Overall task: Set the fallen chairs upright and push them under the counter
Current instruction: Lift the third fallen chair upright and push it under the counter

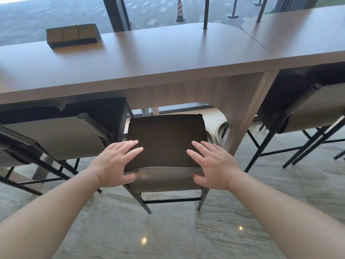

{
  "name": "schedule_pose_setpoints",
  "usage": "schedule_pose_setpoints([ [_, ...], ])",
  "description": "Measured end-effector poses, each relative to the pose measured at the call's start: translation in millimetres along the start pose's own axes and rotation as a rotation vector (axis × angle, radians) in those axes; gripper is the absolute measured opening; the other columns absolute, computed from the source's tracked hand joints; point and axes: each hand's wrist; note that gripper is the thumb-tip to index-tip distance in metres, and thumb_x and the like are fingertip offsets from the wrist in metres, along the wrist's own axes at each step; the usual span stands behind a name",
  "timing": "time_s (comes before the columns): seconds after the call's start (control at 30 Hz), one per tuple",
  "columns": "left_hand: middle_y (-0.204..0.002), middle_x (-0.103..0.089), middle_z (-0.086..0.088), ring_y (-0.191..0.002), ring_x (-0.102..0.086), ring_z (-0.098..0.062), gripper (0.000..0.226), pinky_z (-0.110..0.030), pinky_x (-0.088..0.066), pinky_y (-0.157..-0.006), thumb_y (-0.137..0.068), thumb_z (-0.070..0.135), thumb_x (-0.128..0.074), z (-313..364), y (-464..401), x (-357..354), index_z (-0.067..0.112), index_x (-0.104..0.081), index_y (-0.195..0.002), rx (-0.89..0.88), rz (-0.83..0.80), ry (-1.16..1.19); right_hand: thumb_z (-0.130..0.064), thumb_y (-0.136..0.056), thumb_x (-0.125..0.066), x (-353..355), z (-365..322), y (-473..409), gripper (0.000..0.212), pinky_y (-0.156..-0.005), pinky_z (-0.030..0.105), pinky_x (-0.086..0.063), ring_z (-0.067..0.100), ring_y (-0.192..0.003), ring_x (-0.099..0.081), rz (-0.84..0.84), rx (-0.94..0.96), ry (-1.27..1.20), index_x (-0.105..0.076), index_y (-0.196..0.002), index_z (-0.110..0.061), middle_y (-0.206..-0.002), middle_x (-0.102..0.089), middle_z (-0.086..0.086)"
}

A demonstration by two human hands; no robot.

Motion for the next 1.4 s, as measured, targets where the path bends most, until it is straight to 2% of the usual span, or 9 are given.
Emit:
schedule_pose_setpoints([
  [0.17,-0.153,-0.041,-0.006,-0.14,-0.04,-0.027,0.08,-0.046,-0.033,-0.114,-0.078,0.062,-0.053,-9,-24,3,0.022,-0.045,-0.146,-0.043,-0.027,-0.023,-0.063,-0.082,-0.035,-1,7,0,0.073,-0.115,0.048,-0.029,0.03,-0.144,-0.03,-0.002,-0.039,0.002,-0.033,-0.147,-0.031,-0.159,-0.03,0.004],
  [0.4,-0.164,-0.017,0.002,-0.149,-0.017,-0.023,0.085,-0.044,-0.018,-0.121,-0.08,0.073,-0.034,-41,-72,-1,0.033,-0.021,-0.155,-0.099,-0.108,0.02,-0.064,-0.082,-0.028,-2,10,-15,0.074,-0.117,0.045,-0.022,0.027,-0.146,-0.025,-0.017,-0.131,-0.008,-0.025,-0.15,-0.036,-0.16,-0.027,0.001],
  [0.57,-0.164,-0.014,0.001,-0.149,-0.015,-0.024,0.085,-0.044,-0.015,-0.121,-0.081,0.074,-0.035,-58,-103,-6,0.035,-0.019,-0.155,-0.196,-0.103,0.017,-0.063,-0.082,-0.03,-1,10,-22,0.073,-0.117,0.044,-0.022,0.026,-0.146,-0.025,-0.03,-0.203,-0.01,-0.02,-0.151,-0.039,-0.161,-0.025,0.0],
  [0.7,-0.164,-0.015,-0.006,-0.15,-0.014,-0.026,0.084,-0.051,-0.012,-0.122,-0.082,0.071,-0.042,-71,-110,-9,0.03,-0.023,-0.154,-0.286,-0.033,-0.015,-0.062,-0.082,-0.034,0,3,-30,0.073,-0.117,0.042,-0.021,0.025,-0.145,-0.029,-0.016,-0.23,0.007,-0.023,-0.15,-0.038,-0.16,-0.028,0.0],
  [0.8,-0.165,-0.013,-0.008,-0.152,-0.011,-0.026,0.087,-0.054,-0.011,-0.121,-0.081,0.069,-0.046,-86,-102,-14,0.029,-0.02,-0.154,-0.269,-0.015,0.002,-0.061,-0.081,-0.037,2,-11,-44,0.075,-0.116,0.043,-0.023,0.026,-0.143,-0.032,-0.007,-0.223,0.02,-0.029,-0.15,-0.033,-0.158,-0.032,0.003],
  [0.93,-0.165,-0.008,-0.007,-0.153,-0.002,-0.022,0.089,-0.049,-0.006,-0.122,-0.081,0.069,-0.048,-103,-94,-23,0.03,-0.017,-0.155,-0.267,-0.02,0.043,-0.06,-0.08,-0.037,4,-24,-57,0.077,-0.117,0.043,-0.023,0.025,-0.142,-0.031,-0.019,-0.219,0.021,-0.031,-0.15,-0.03,-0.158,-0.032,0.004],
  [1.17,-0.166,-0.008,-0.005,-0.152,-0.005,-0.023,0.086,-0.048,-0.005,-0.123,-0.082,0.072,-0.041,-105,-93,-24,0.032,-0.017,-0.154,-0.25,0.006,0.1,-0.058,-0.075,-0.046,12,-32,-58,0.074,-0.106,0.041,-0.04,0.025,-0.129,-0.05,-0.032,-0.285,0.09,-0.05,-0.14,-0.024,-0.144,-0.051,0.006],
  [1.3,-0.166,-0.007,-0.002,-0.152,-0.002,-0.021,0.087,-0.04,0.007,-0.121,-0.082,0.077,-0.034,-106,-93,-24,0.033,-0.015,-0.155,-0.194,0.016,0.126,-0.056,-0.074,-0.048,14,-37,-60,0.072,-0.099,0.042,-0.046,0.026,-0.123,-0.055,-0.028,-0.31,0.104,-0.055,-0.136,-0.021,-0.139,-0.055,0.009],
  [1.4,-0.166,-0.006,-0.001,-0.151,-0.001,-0.021,0.087,-0.038,0.008,-0.121,-0.082,0.079,-0.031,-106,-90,-26,0.034,-0.015,-0.155,-0.185,0.011,0.152,-0.056,-0.071,-0.051,15,-39,-61,0.07,-0.096,0.042,-0.049,0.027,-0.119,-0.057,-0.03,-0.313,0.106,-0.058,-0.132,-0.02,-0.135,-0.058,0.01],
])
Point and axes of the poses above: each hand's wrist, its own y-axis away from the middle knuckle, its own x-axis out of the back of the hand, z = x × y
